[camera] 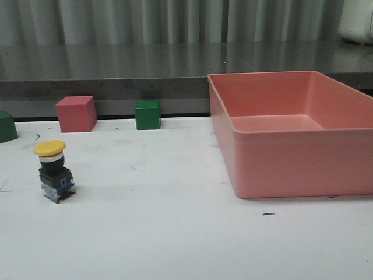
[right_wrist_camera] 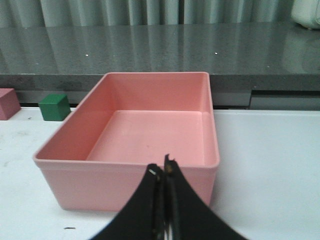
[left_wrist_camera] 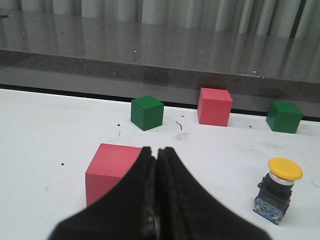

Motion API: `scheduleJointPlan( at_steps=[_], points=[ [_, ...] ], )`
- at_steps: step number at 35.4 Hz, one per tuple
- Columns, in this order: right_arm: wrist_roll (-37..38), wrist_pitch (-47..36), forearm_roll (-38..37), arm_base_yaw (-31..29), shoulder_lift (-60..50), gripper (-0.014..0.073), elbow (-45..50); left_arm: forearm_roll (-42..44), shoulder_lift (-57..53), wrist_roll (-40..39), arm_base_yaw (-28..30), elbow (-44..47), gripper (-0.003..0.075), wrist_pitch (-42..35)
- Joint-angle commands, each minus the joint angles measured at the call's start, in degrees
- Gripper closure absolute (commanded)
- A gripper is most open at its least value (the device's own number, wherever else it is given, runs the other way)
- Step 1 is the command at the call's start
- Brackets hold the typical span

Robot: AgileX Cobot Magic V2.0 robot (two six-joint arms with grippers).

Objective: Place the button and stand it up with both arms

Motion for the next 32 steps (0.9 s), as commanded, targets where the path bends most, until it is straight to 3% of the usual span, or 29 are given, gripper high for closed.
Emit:
scheduleJointPlan(
  at_steps=[1, 8, 32],
  points=[
    [-0.5, -6.7, -0.8, -2.7, -1.9, 0.0664, 2.7, -0.5, -1.4, -0.4, -0.2, 0.6, 0.0741, -5.1],
    [-0.5, -8.1, 0.7, -3.3, -5.7, 0.0664, 8.7, -0.5, -1.4, -0.4, -0.2, 0.6, 0.0741, -5.1],
    [-0.5, -7.5, 0.8, -3.3, -5.7, 0.0664, 8.6, -0.5, -1.4, -0.4, -0.2, 0.6, 0.0741, -5.1]
  ],
)
